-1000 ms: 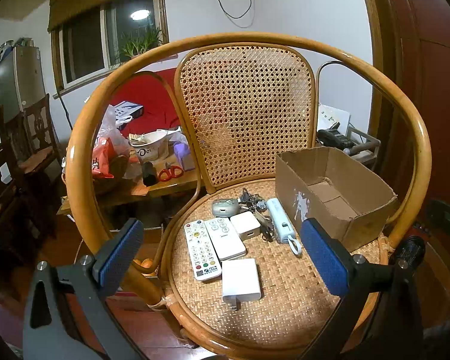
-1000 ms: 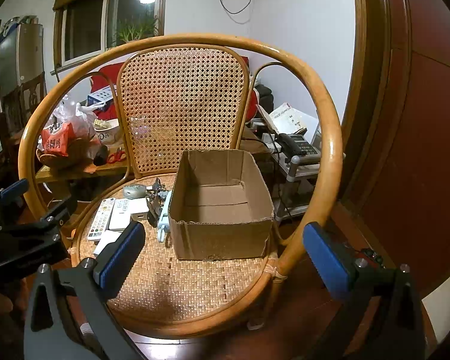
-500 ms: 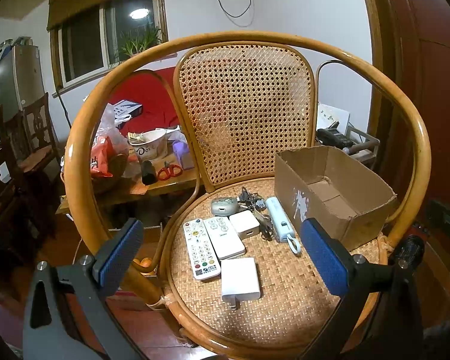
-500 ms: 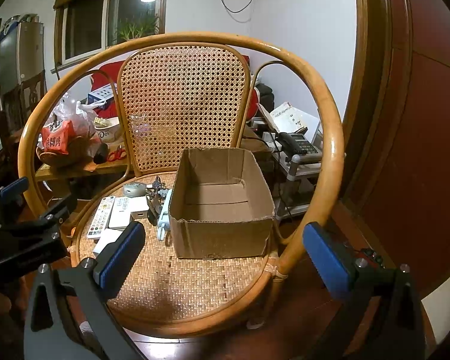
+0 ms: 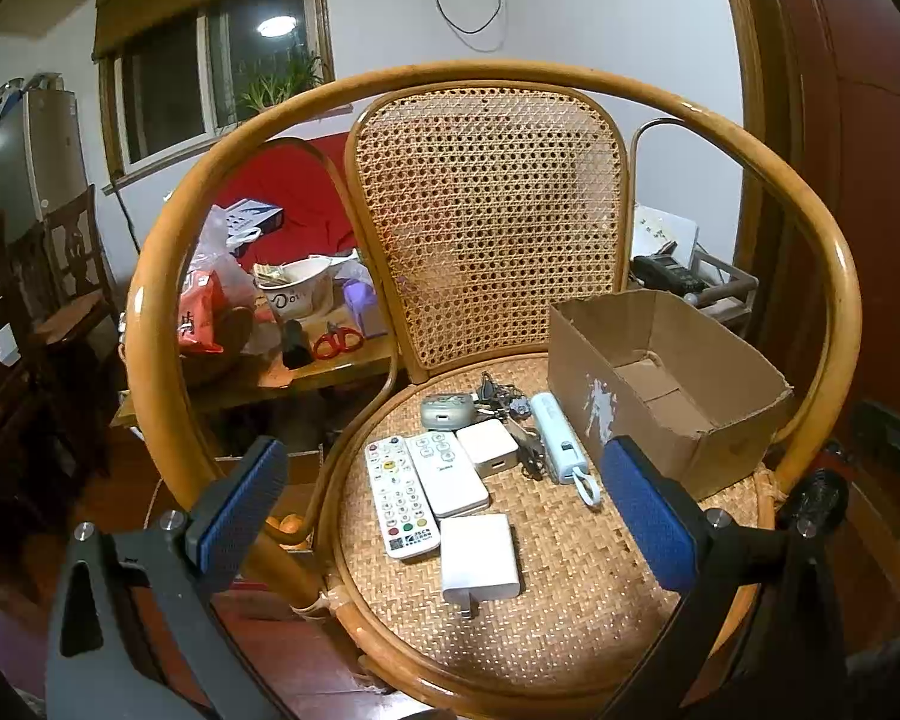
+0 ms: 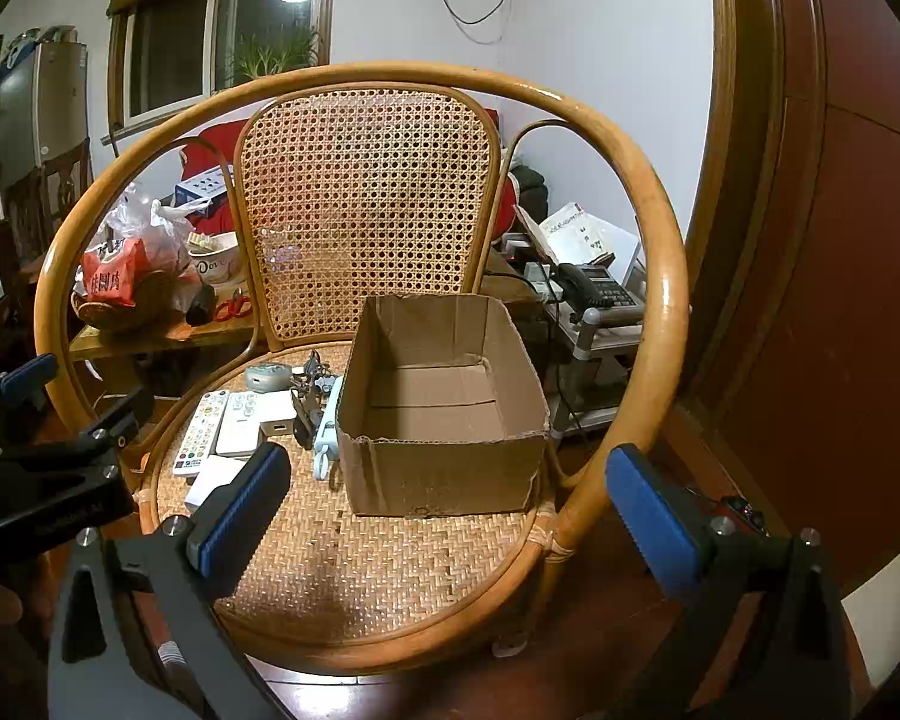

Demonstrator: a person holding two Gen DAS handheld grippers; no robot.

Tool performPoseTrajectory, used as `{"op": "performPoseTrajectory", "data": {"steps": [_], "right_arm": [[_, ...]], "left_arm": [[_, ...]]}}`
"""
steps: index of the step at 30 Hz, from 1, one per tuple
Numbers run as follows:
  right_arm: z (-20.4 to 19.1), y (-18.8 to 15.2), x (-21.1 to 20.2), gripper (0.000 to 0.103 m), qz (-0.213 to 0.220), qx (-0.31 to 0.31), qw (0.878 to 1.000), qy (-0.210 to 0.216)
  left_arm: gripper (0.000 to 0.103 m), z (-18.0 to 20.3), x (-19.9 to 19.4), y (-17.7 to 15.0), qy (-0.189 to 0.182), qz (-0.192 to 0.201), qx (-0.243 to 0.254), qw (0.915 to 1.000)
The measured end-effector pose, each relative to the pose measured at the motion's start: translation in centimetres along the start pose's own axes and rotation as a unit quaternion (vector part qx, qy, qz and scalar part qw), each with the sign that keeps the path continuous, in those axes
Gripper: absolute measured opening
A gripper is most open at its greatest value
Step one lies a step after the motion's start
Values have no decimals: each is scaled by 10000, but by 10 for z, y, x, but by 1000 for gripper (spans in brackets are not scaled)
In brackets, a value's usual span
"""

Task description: Organize rigid objects

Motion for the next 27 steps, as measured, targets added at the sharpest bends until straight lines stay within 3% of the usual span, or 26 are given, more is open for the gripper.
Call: {"op": "performPoseTrajectory", "data": {"steps": [27], "right_arm": [[-1,-3,2,103,8,-14,10000,-13]], "left_arm": [[103,-1,3,-1,103,-81,71,9999]]}}
Point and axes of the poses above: each gripper's, at about its wrist camera, not at the fingertips, and x roughly the way its jaws point, z to its right, y to its top, the point moved 1 cm from there along x, roughly the way its jaws point, and after that the axes turned 10 degrees about z, right-handed, at the moved point
